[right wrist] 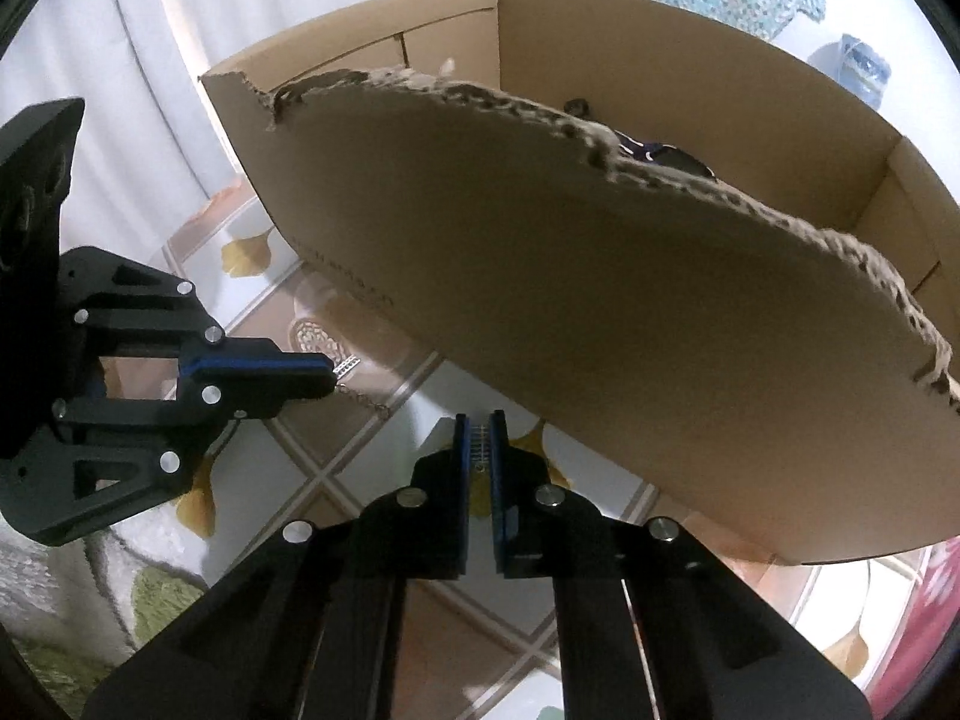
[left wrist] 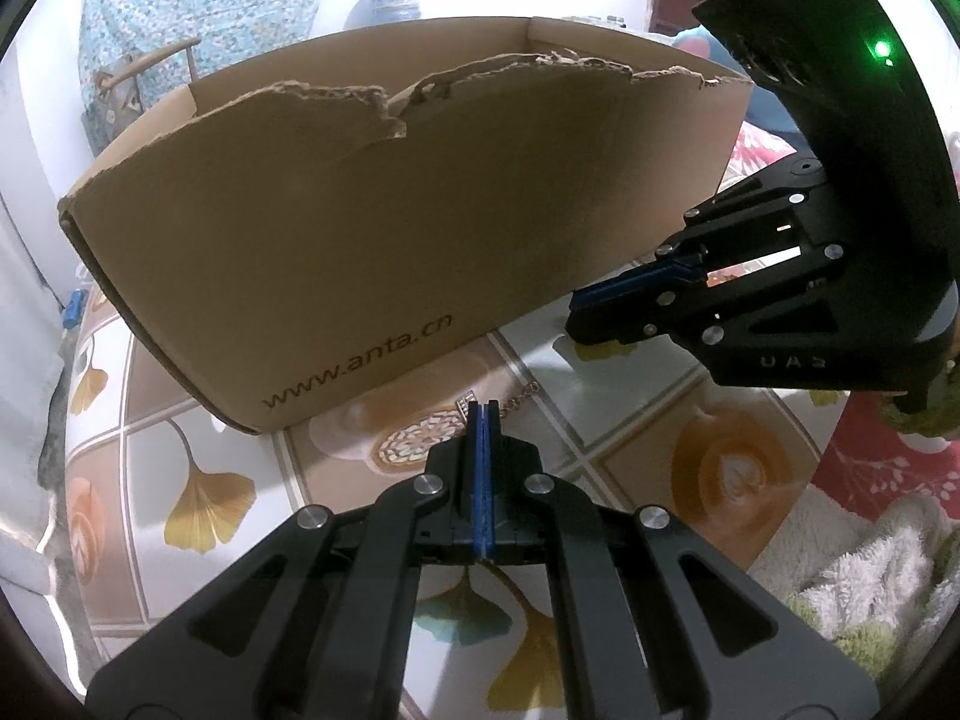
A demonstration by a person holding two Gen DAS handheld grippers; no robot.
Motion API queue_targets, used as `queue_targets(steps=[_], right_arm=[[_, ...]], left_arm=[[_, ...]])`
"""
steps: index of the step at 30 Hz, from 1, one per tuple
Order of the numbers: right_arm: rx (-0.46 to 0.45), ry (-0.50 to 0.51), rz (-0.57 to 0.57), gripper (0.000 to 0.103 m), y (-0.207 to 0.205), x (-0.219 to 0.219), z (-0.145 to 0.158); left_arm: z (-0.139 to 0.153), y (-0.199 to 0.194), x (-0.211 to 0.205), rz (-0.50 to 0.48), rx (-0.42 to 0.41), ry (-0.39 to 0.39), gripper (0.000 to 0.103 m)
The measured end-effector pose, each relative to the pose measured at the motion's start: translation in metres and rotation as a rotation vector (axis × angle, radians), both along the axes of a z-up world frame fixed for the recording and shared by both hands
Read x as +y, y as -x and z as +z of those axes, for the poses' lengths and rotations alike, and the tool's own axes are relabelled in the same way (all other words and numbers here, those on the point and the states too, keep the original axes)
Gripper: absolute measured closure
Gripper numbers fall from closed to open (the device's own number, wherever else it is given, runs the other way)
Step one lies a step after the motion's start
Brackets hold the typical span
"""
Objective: Organize jewelry
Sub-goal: 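Carry the pendant in the left gripper over the box while the right gripper follows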
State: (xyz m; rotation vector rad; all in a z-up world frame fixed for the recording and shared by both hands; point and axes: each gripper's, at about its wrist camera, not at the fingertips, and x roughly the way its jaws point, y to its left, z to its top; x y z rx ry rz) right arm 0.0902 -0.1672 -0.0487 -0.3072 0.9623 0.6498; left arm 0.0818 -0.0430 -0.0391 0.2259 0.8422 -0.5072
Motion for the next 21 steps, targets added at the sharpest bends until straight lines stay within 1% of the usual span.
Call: queue_targets(steps=[4,10,15,21], right_arm=[[-0.004,-0.011,-0.007,0.098,0.002,-0.001,-0.001],[0.004,-0.052,-0.031,0.098,0.005,-0.008,0.003],[-0.008,-0.094,-0.068,0.098,0.012,-0.024,0.016],[-0.054,-0.128,-0.092,0.098,0.020,-0.037,0.040]], left_arm=[[0.000,-0.001,0.001,0.001,-0.001,0.003,0.103],[0.000,-0.001,0.003,0.002,-0.004,0.005,0.103],[0.004,0.002,0.005,0.007,-0.022,0.012,0.103],[0.019,0.011,0.007,0.018,-0.056,0.038,0.103]])
